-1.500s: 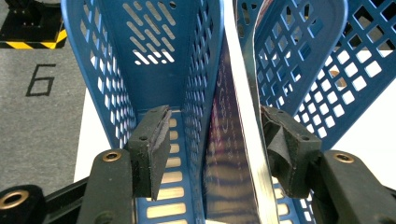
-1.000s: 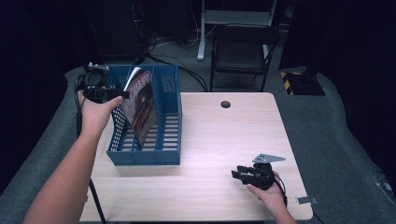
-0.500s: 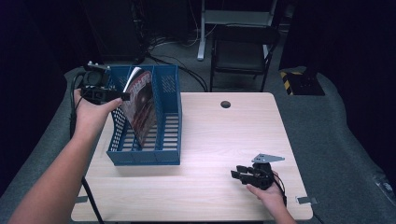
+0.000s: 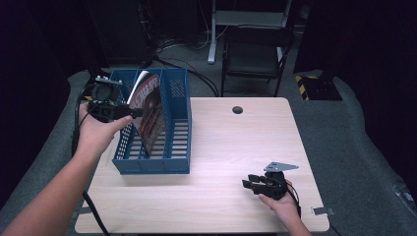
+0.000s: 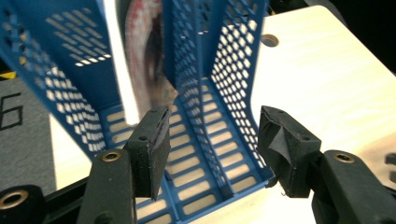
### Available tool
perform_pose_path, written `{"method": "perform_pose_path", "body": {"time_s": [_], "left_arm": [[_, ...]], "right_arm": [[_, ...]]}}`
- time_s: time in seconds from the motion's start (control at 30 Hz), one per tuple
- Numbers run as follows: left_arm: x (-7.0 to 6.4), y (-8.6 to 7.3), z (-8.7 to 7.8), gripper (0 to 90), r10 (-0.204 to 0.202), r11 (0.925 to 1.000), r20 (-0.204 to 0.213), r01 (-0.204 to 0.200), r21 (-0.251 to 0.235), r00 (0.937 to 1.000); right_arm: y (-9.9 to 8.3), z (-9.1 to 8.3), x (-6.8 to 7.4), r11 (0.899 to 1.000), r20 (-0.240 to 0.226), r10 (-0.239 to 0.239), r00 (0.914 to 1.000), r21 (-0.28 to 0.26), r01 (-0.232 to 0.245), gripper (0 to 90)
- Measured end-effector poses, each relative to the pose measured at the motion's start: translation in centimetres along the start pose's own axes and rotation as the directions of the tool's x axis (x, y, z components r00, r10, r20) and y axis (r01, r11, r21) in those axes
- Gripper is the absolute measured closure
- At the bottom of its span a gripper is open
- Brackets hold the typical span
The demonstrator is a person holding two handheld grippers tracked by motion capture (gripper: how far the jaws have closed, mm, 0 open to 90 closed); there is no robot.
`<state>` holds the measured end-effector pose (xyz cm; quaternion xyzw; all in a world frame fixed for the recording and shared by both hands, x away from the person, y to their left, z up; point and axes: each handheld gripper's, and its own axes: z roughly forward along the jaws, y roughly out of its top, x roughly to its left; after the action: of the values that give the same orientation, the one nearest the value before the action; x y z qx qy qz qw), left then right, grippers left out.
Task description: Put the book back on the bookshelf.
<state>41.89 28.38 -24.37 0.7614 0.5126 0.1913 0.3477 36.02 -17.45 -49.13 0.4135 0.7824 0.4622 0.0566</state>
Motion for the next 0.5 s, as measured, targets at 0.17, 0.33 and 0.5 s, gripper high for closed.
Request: {"method": "perform_pose_path", "body": {"time_s": [0.17,0.33,0.5], "left_arm": [[-1.4,-1.1,0.5,44.0,0.043,0.9990,0.031,-0.043,0.007,0.9986],[-2.4,-2.7,2.0,44.0,0.040,0.9989,0.075,-0.042,0.019,0.9964],[-3.8,-4.4,3.3,44.0,0.062,0.9975,0.109,-0.066,0.026,0.9920]], "right_arm": [[0.0,0.0,0.1,1.000,0.000,-0.003,1.0000,0.004,0.003,58.6],[0.1,0.0,0.1,1.000,0.001,-0.015,0.9999,0.001,0.015,58.6],[0.1,0.0,0.3,1.000,0.003,-0.008,1.0000,0.003,0.008,58.6]]}}
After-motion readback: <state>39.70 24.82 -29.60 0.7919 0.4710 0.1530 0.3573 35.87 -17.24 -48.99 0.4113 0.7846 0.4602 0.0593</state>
